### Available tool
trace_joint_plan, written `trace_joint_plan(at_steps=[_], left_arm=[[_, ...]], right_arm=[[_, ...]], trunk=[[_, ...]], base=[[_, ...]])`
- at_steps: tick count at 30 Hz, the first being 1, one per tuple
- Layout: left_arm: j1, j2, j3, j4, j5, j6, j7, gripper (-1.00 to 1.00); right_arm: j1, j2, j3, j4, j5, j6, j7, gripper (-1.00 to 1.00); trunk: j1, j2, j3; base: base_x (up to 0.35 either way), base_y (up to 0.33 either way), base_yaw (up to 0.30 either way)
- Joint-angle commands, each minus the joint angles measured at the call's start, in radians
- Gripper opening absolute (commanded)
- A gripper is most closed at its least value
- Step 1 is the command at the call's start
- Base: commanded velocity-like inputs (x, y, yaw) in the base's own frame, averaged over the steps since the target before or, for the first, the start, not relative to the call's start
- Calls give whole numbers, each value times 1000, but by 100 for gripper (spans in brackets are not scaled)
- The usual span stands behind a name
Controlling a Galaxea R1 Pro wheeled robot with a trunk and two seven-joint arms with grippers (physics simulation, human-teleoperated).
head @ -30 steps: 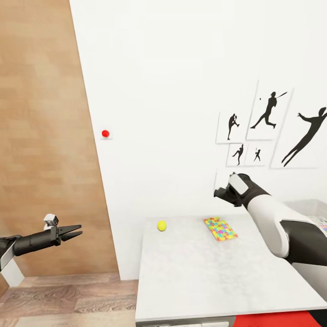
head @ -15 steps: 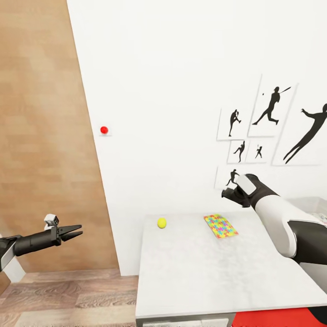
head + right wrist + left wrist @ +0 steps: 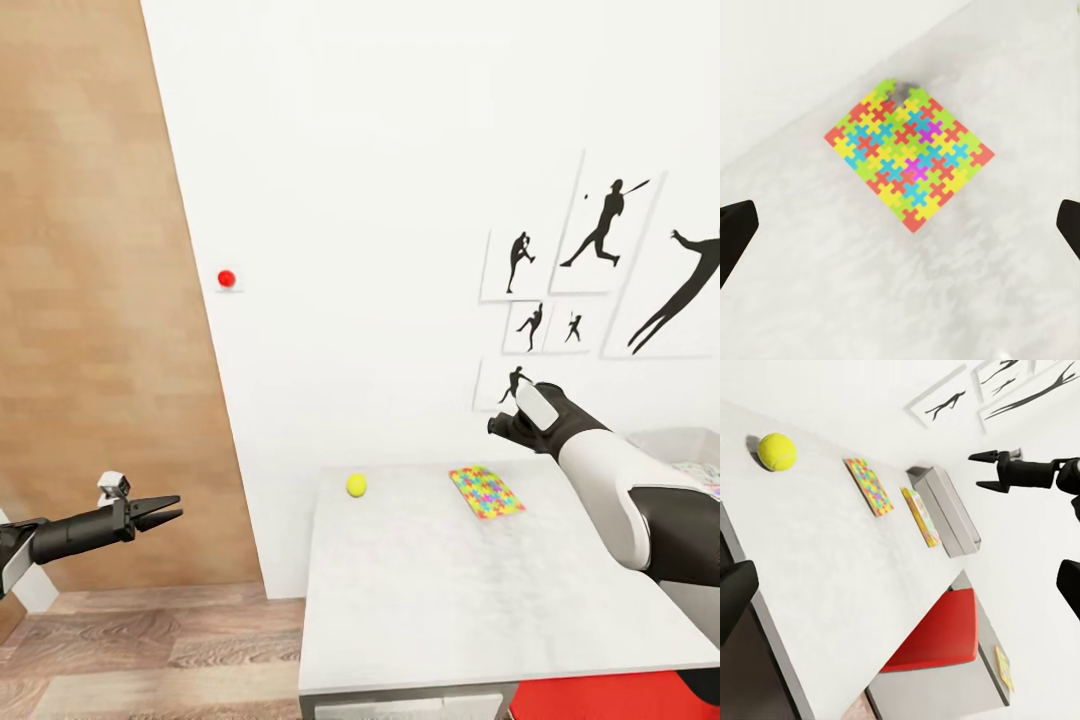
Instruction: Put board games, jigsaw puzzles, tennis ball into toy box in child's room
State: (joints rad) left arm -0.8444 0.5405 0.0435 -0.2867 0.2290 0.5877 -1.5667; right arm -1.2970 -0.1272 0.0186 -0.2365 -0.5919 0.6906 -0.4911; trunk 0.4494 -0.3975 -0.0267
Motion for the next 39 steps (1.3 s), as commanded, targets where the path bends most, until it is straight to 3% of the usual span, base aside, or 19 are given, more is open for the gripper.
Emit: trace_joint_plan(at_steps=[1,33,39], left_arm=[[-1,-1,1,0,-2,11,-4,100],[2,2,-3,6,-7,12,-4,100],[2,2,-4,6,-7,12,-4,100]], right_arm=[[-1,0,4,-3,-9,3,-7,100],[-1,-9,9,-3,-9,12,-7,100],[-1,-8,26,-4,-9,11,-7,100]], trunk=[[1,-3,-4],[1,-3,-56],[1,-3,-65]], base=[[0,0,0],[0,0,0],[0,0,0]])
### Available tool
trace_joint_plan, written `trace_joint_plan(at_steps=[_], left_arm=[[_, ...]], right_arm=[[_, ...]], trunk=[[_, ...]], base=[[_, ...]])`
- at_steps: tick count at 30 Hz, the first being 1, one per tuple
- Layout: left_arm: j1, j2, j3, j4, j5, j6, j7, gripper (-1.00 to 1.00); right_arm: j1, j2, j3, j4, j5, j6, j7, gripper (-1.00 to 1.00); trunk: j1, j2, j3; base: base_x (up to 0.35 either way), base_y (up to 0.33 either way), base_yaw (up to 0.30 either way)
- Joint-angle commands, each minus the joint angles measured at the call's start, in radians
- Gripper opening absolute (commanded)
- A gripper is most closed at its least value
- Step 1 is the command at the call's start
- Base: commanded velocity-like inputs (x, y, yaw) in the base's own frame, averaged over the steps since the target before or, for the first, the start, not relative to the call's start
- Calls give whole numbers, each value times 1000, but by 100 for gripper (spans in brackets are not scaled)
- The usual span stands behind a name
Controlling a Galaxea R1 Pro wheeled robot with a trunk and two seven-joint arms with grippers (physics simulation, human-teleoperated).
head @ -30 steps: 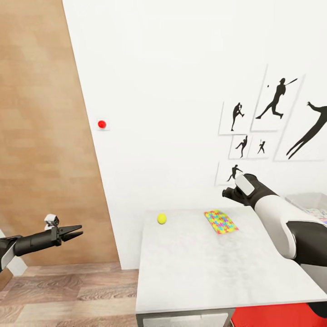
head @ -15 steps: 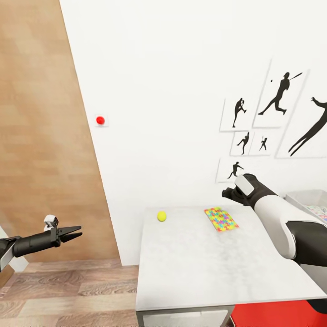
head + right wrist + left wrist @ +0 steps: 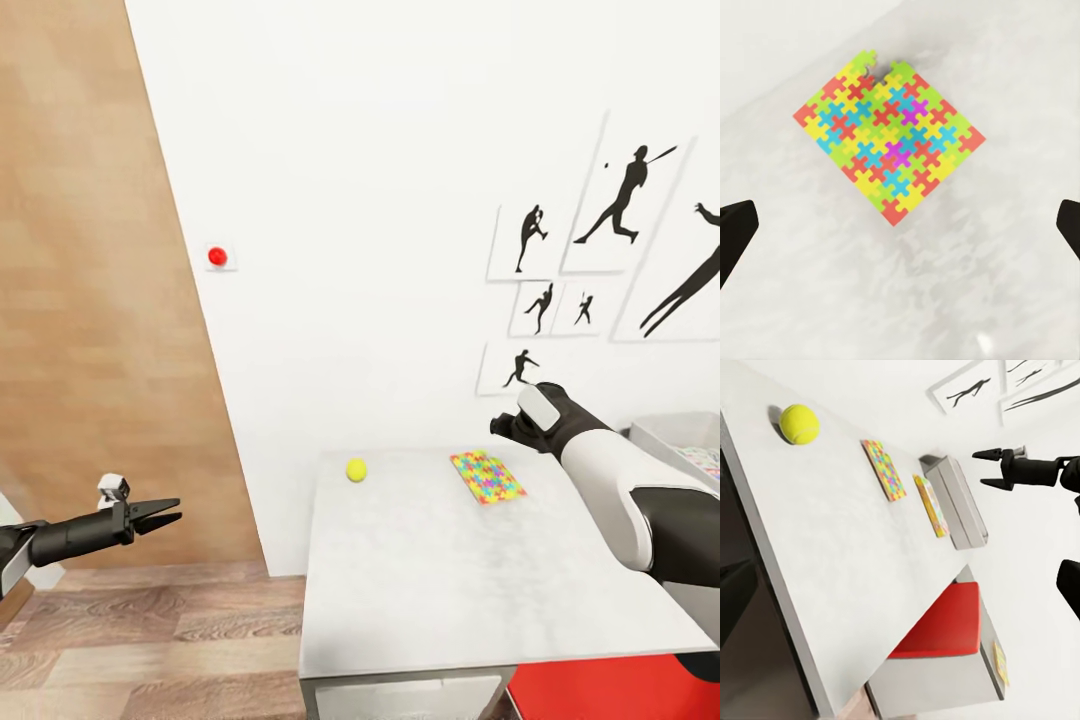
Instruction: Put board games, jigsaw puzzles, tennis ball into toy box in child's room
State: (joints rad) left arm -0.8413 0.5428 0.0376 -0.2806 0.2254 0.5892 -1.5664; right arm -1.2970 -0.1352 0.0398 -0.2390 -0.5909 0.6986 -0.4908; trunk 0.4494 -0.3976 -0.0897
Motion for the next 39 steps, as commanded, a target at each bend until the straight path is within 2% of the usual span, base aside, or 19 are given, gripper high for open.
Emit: trace_joint_plan(at_steps=[1,39], left_arm=[[-1,0,2,0,-3,11,-4,100],[-1,1,4,0,-3,12,-4,100]], right_arm=[[-1,0,6,-2,-10,3,-7,100],[-5,-3,17,-8,-7,-5,-6,100]], trunk=[[1,-2,-4],[1,-2,-65]], base=[[0,0,0],[0,0,0]])
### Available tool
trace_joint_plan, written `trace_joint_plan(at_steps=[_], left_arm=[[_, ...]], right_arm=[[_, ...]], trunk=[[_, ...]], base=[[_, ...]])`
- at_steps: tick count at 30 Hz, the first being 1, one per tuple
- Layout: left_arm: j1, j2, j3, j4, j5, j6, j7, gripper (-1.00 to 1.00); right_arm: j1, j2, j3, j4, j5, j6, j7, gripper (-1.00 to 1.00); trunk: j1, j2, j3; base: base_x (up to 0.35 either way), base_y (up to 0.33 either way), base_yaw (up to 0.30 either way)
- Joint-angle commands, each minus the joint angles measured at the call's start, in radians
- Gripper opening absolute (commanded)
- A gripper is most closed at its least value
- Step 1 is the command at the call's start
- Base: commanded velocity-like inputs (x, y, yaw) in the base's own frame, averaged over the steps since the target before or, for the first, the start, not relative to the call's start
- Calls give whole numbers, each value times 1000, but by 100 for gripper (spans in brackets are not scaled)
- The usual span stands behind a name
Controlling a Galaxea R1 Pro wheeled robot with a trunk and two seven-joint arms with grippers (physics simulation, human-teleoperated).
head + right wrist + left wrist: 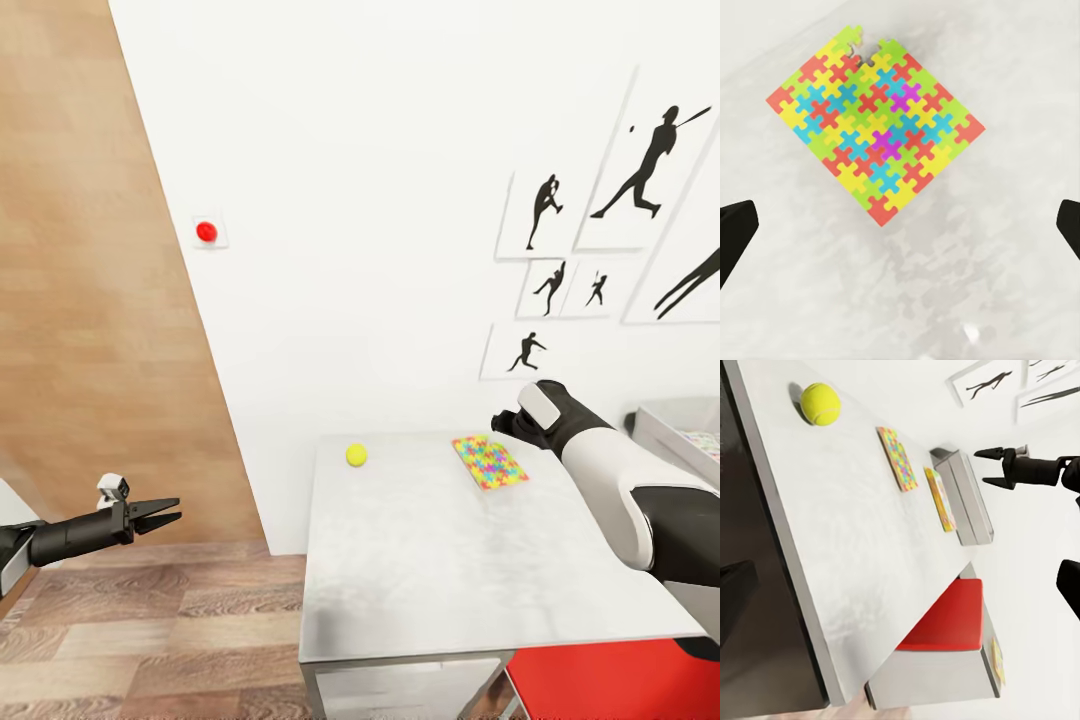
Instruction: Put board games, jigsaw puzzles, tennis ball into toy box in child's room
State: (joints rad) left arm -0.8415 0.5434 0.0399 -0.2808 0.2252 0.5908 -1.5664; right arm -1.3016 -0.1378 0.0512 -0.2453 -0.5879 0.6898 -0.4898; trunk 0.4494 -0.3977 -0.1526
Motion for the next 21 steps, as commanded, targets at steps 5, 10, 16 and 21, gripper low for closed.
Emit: trace_joint_plan(at_steps=[5,10,16,21], left_arm=[[-1,0,3,0,-3,11,-4,100],[-1,0,3,0,-3,11,-4,100],[-1,1,3,0,-3,11,-4,100],[-1,0,3,0,-3,11,-4,100]], right_arm=[[0,-1,6,-15,-10,4,-7,100],[1,0,17,-38,-10,4,-7,100],[1,0,30,-43,-10,4,-7,100],[1,0,31,-43,-10,4,-7,100]], trunk=[[1,-2,-10],[1,-2,-18],[1,-2,-28],[1,-2,-36]], base=[[0,0,0],[0,0,0],[0,0,0],[0,0,0]])
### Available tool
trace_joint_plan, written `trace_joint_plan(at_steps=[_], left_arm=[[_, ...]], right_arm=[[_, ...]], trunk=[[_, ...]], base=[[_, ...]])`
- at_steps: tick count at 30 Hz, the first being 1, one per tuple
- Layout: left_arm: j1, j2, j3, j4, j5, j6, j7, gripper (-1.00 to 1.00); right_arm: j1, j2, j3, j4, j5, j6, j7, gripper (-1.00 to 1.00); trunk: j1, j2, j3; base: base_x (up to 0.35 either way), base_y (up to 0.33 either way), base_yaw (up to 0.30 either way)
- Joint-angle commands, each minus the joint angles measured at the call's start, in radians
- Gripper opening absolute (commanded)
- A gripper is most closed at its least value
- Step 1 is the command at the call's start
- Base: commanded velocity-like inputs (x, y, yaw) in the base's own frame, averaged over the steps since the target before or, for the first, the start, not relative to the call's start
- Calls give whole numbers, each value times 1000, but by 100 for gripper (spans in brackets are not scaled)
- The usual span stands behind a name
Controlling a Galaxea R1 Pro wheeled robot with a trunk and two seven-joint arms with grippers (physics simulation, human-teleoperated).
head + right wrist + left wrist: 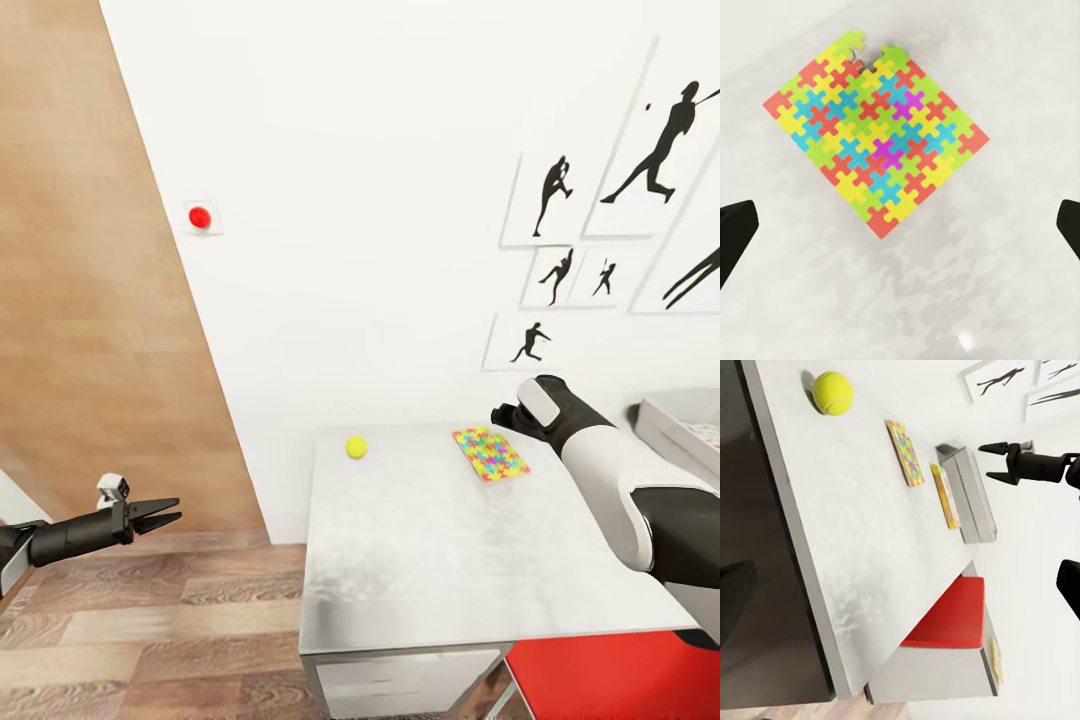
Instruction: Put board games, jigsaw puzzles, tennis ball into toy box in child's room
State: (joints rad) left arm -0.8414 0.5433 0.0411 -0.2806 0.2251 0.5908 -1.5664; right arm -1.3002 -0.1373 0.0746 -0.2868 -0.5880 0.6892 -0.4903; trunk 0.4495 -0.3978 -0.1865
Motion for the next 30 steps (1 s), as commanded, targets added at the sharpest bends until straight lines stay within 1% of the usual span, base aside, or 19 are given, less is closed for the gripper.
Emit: trace_joint_plan(at_steps=[1,17,30], left_arm=[[-1,0,2,0,-3,11,-4,100],[-1,1,2,0,-3,11,-4,100],[-1,1,2,0,-3,11,-4,100]], right_arm=[[-1,-1,8,-2,-10,4,-7,100],[-1,-2,8,-2,-12,3,-7,100],[-1,-2,8,-2,-12,2,-7,100]], trunk=[[1,-2,-4],[1,-2,-29],[1,-2,-31]], base=[[0,0,0],[0,0,0],[0,0,0]])
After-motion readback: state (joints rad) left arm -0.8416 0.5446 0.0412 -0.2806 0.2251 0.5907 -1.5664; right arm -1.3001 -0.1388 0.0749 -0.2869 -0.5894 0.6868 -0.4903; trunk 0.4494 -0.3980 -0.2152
